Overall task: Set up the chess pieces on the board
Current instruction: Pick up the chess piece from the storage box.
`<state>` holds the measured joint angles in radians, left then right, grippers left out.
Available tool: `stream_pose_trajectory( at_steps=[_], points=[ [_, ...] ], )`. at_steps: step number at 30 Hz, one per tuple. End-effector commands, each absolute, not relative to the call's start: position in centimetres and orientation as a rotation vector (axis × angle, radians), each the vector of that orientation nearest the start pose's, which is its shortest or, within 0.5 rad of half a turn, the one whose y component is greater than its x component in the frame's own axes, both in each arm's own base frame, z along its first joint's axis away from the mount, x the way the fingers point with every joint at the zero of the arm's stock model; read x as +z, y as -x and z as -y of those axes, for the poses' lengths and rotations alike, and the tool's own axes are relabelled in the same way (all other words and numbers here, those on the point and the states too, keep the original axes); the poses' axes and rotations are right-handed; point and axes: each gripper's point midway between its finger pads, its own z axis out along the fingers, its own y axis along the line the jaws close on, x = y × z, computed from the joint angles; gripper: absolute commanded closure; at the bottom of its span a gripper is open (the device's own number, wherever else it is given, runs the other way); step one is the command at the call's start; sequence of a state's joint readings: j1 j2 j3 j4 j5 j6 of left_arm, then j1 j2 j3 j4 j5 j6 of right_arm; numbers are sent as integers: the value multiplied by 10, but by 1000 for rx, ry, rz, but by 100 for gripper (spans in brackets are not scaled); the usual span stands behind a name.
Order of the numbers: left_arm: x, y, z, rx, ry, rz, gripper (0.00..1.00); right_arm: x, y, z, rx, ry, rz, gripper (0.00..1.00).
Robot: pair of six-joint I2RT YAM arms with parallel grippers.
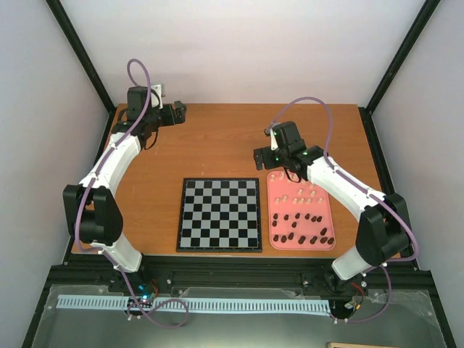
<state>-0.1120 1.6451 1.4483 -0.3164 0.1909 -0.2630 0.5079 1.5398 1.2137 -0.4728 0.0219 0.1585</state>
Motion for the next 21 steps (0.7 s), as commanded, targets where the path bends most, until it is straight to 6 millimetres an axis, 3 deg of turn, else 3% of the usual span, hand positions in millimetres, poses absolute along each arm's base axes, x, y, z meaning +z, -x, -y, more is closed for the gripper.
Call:
stream_pose_trajectory(
  at_steps=[1,9,17,21],
  points=[
    [285,-498,91,-435,41,-2078,0,196,-381,-204,275,376,-2287,0],
    [284,-499,90,-431,41,-2083,0,197,-378,-200,263,377,-2264,0],
    [282,-500,91,-437,44,-2087,0,172,-374,-200,248,415,-2324,0],
    [282,-499,92,-441,44,-2089,0,148,-374,-196,196,415,-2393,9]
  ],
)
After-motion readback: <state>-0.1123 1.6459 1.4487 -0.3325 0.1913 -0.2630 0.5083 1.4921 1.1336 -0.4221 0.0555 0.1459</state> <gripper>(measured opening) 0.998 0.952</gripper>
